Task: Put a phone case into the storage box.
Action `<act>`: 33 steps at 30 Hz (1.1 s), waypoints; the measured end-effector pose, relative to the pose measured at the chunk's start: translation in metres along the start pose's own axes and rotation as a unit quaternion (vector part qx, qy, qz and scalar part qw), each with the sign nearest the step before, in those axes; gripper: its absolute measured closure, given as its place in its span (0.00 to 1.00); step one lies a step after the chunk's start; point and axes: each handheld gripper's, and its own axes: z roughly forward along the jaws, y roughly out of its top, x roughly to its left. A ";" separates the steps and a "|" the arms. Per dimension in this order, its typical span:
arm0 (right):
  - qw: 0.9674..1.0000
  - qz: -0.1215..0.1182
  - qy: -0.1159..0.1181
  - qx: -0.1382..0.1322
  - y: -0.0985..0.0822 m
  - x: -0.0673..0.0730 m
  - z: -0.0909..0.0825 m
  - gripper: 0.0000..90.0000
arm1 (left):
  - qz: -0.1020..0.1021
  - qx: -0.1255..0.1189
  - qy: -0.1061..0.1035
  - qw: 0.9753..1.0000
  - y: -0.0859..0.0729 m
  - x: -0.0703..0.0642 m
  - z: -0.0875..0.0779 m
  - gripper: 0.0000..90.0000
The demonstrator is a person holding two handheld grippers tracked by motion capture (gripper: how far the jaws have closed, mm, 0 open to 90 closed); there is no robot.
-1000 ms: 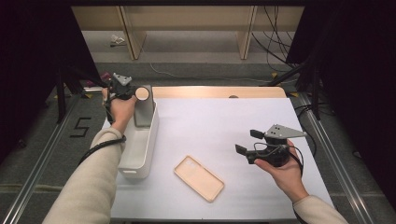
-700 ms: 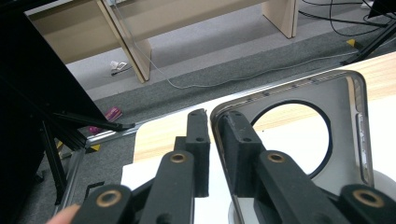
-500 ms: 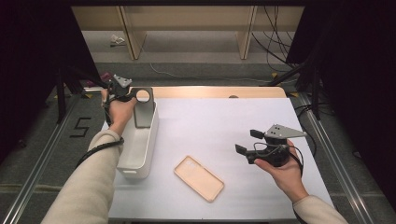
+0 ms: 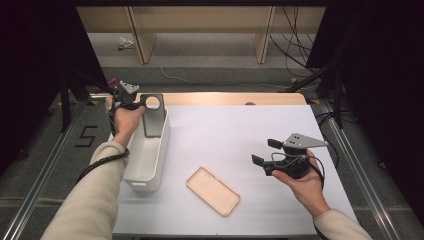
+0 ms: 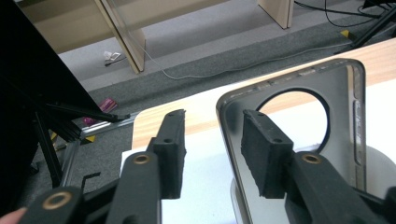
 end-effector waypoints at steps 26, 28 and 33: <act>1.000 0.007 0.007 0.014 -0.001 0.001 0.004 0.18 | -0.042 -0.029 -0.117 0.992 -0.018 -0.007 -0.073 0.25; 1.000 0.006 0.009 0.016 -0.002 0.001 0.005 0.18 | -0.038 -0.031 -0.134 0.990 -0.025 -0.012 -0.083 0.21; 1.000 0.010 0.011 0.023 -0.003 0.001 0.006 0.19 | -0.029 -0.042 -0.162 0.985 -0.038 -0.023 -0.104 0.17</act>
